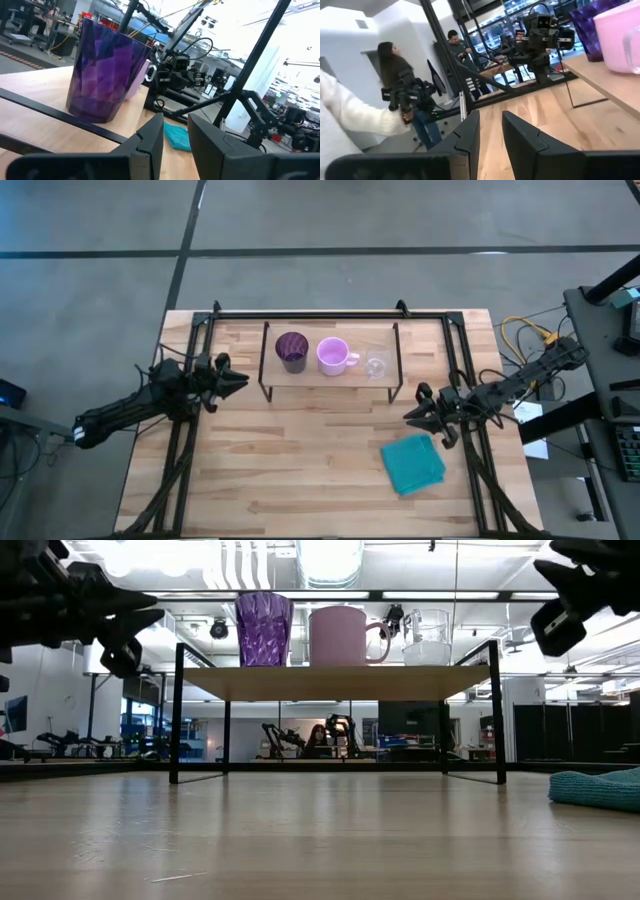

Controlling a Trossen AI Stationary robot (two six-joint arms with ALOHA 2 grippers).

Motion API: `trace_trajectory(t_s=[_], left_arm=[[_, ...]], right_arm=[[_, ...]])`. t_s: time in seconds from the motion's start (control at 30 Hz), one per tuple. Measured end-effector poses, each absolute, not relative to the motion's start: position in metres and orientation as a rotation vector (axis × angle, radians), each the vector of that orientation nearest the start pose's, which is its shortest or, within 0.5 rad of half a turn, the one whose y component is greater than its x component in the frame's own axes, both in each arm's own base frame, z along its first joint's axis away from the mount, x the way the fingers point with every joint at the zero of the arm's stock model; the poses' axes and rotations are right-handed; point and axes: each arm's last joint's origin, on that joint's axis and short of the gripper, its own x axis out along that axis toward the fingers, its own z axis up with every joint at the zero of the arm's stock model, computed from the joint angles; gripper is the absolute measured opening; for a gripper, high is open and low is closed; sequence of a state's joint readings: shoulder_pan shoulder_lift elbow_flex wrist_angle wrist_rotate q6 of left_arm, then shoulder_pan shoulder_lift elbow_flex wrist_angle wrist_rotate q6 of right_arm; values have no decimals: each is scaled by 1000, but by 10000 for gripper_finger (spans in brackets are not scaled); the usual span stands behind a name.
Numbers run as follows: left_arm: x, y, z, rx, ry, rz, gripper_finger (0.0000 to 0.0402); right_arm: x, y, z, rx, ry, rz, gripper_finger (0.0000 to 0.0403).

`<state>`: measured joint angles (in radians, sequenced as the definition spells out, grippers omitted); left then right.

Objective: Stack small to large cups/mugs on shelf
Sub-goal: Return to Home Position

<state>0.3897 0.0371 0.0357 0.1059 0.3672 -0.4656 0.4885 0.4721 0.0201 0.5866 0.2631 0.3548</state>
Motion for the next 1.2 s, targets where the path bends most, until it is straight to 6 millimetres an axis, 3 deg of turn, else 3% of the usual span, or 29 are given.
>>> trace_trajectory(t_s=[0.33, 1.2], left_arm=[[93, 27, 173, -458, -25, 18, 75], [95, 28, 168, -490, -14, 34, 75]], right_arm=[[115, 53, 177, 402, -52, 237, 77], [116, 51, 160, 418, 108, 154, 77]])
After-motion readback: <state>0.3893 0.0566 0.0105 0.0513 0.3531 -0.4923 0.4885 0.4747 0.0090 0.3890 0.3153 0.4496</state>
